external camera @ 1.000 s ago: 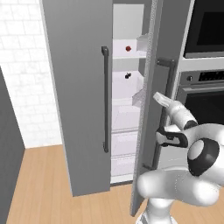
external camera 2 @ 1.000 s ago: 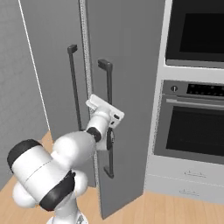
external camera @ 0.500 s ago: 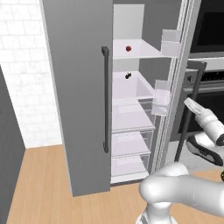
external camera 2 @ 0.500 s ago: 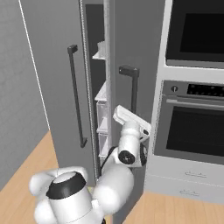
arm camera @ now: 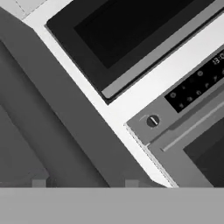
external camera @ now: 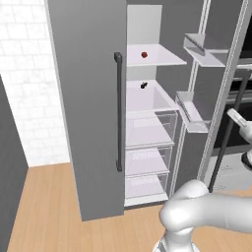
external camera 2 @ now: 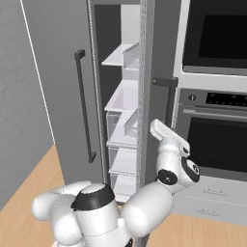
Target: Take the strawberry from the fridge and place it on top of the pancake, located on the dining counter.
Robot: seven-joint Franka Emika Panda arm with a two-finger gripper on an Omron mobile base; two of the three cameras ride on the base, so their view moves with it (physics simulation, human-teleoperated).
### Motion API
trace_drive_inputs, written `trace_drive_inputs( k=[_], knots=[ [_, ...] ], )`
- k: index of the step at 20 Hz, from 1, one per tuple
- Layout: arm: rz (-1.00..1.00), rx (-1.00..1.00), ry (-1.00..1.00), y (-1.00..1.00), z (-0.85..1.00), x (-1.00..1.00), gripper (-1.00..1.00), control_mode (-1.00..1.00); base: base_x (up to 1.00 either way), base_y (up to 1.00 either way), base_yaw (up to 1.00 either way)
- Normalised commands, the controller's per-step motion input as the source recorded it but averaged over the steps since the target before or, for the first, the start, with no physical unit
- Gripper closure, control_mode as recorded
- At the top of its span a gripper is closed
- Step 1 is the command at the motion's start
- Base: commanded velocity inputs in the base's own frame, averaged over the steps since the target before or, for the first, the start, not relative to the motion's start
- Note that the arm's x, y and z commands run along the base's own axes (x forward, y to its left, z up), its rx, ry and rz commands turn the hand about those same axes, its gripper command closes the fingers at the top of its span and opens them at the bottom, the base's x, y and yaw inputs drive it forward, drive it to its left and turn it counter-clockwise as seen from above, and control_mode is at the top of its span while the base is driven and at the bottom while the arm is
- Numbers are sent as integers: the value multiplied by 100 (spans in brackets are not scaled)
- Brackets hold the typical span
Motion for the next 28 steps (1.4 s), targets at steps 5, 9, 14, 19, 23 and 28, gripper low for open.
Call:
trace_drive_inputs(
  k=[5,9,14,19,23,28],
  knots=[
    [-6,15,24,-100,-35,45,100,-100,0,0,0],
    [-3,7,4,-100,-18,10,100,-100,0,0,0],
    [0,9,1,-80,0,-12,100,-100,0,0,0],
    [3,21,11,-99,0,100,100,-100,0,0,0],
    [7,20,0,-84,18,-31,100,-100,0,0,0],
    [8,7,-12,-21,23,-96,100,-100,0,0,0]
  ],
)
